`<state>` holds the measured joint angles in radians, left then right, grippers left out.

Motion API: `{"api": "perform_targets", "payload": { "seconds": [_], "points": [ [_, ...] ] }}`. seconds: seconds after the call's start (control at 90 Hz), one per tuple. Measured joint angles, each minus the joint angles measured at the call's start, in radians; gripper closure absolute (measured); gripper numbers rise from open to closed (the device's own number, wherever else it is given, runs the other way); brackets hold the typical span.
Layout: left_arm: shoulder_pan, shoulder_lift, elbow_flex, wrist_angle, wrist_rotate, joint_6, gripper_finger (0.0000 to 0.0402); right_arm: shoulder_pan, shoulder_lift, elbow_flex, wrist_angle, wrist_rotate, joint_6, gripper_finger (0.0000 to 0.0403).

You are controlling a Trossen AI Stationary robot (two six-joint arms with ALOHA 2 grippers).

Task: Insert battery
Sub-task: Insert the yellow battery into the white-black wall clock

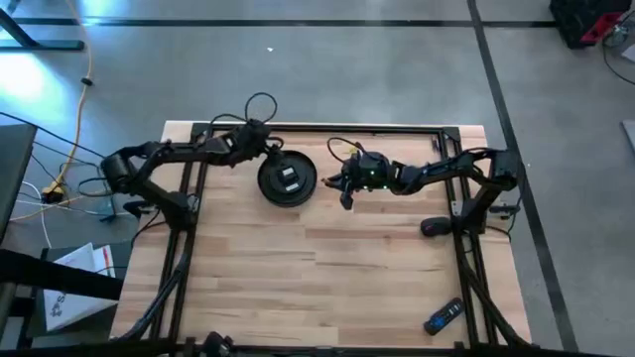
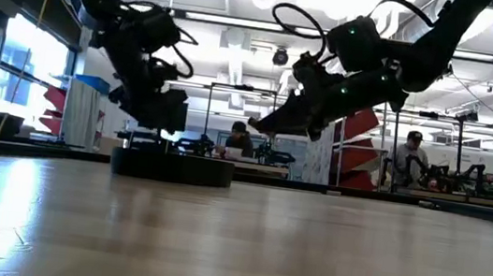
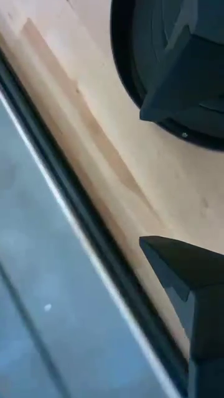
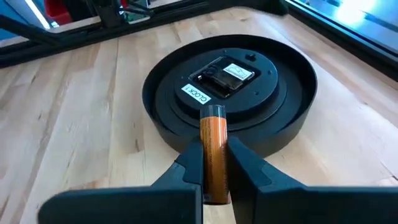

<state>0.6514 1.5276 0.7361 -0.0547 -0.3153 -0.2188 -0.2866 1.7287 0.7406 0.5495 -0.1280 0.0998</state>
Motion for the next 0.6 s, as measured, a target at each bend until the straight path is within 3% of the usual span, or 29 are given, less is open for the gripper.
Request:
{"api": "perform_targets", "payload": {
  "seconds": [0.344, 0.478, 0.6],
  "points": [
    [-0.005, 0.193, 0.137, -0.005, 0.022, -0.031, 0.0232, 0.0, 0.0, 0.0, -0.003, 0.001, 0.008, 0.0391],
    [-0.01, 0.214, 0.155, -0.017, 0.093, -0.026, 0.0266, 0.0, 0.0, 0.0, -0.008, 0.002, 0.008, 0.0391],
    [-0.019, 0.215, 0.156, -0.04, 0.227, -0.027, 0.0294, 0.0, 0.0, 0.0, -0.011, 0.002, 0.005, 0.0391]
  ]
}}
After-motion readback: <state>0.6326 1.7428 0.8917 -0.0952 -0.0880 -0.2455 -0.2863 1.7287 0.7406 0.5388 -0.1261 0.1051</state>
